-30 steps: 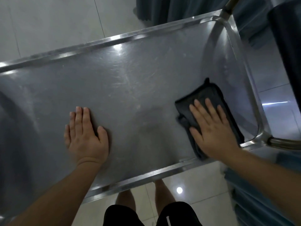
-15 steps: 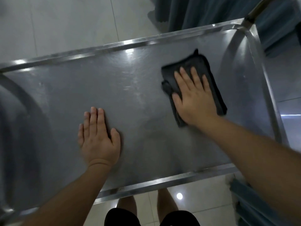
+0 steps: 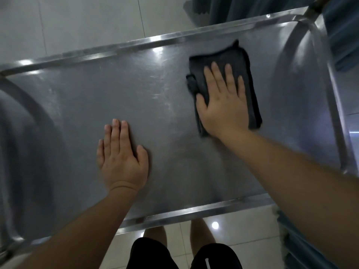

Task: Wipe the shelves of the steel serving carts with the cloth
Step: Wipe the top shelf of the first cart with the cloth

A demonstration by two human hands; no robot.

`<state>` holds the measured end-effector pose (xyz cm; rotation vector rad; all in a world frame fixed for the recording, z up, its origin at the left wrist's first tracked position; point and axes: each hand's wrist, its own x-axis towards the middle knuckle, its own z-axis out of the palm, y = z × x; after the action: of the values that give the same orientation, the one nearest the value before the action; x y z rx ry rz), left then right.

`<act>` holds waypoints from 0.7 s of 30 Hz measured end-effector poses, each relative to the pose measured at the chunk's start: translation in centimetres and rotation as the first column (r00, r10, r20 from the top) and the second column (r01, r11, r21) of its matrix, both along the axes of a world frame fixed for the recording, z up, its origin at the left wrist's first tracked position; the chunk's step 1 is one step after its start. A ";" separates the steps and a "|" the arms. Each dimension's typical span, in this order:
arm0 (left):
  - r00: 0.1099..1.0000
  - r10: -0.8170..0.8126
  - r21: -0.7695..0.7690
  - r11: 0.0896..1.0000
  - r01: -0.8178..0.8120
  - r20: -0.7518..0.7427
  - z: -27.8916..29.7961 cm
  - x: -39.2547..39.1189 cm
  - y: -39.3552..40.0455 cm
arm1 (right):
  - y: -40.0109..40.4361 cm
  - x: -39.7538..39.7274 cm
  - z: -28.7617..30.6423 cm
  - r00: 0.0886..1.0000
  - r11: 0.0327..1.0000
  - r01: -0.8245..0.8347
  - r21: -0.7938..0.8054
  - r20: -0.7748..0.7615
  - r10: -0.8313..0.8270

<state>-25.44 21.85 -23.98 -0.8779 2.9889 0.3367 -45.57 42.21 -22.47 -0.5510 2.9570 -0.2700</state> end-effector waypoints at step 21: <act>1.000 0.003 0.000 1.000 -0.003 0.011 0.2 0.1 0.0 | -11.1 0.8 -0.9 0.992 0.992 -0.129 -0.005 0.014 0.129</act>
<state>-25.30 21.83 -23.77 -0.8807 2.9782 0.3309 -44.80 31.08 -23.34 -0.7334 2.8917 -0.2657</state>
